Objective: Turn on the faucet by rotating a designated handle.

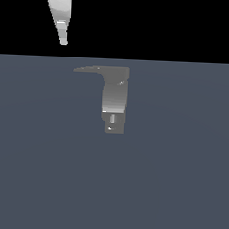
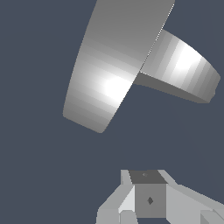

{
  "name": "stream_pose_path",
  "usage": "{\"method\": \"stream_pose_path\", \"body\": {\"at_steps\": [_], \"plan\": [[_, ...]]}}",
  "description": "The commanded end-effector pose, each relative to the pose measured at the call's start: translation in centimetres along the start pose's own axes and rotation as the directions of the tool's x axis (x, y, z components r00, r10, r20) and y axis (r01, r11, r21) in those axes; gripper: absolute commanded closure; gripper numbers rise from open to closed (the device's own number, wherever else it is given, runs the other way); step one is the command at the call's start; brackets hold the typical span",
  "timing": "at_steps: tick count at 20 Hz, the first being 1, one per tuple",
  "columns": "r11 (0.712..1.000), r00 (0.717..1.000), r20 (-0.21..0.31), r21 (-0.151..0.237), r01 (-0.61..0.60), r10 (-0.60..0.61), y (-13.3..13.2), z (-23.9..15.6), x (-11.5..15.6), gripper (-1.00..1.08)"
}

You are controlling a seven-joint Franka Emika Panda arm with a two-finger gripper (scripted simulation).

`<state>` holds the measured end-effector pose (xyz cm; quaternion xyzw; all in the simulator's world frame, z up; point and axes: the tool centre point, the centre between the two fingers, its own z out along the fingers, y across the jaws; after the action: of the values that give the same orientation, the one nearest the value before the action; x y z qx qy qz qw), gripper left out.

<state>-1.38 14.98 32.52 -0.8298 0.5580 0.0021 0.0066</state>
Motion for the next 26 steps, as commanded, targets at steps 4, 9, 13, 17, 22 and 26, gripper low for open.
{"method": "stream_pose_path", "body": {"at_steps": [4, 9, 13, 17, 22, 26], "plan": [[0.993, 0.993, -0.004, -0.001, -0.117, 0.117, -2.9, 1.8, 1.3, 1.08], [0.973, 0.973, -0.008, -0.002, -0.232, 0.232, -5.6, 3.6, 3.0, 1.08], [0.947, 0.947, -0.011, -0.002, -0.321, 0.321, -7.6, 4.9, 4.6, 1.08], [0.919, 0.919, -0.014, -0.002, -0.394, 0.394, -9.2, 6.0, 6.0, 1.08], [0.888, 0.888, -0.015, -0.002, -0.460, 0.460, -10.6, 7.0, 7.6, 1.08], [0.871, 0.871, -0.015, -0.002, -0.492, 0.492, -11.2, 7.5, 8.4, 1.08]]}}
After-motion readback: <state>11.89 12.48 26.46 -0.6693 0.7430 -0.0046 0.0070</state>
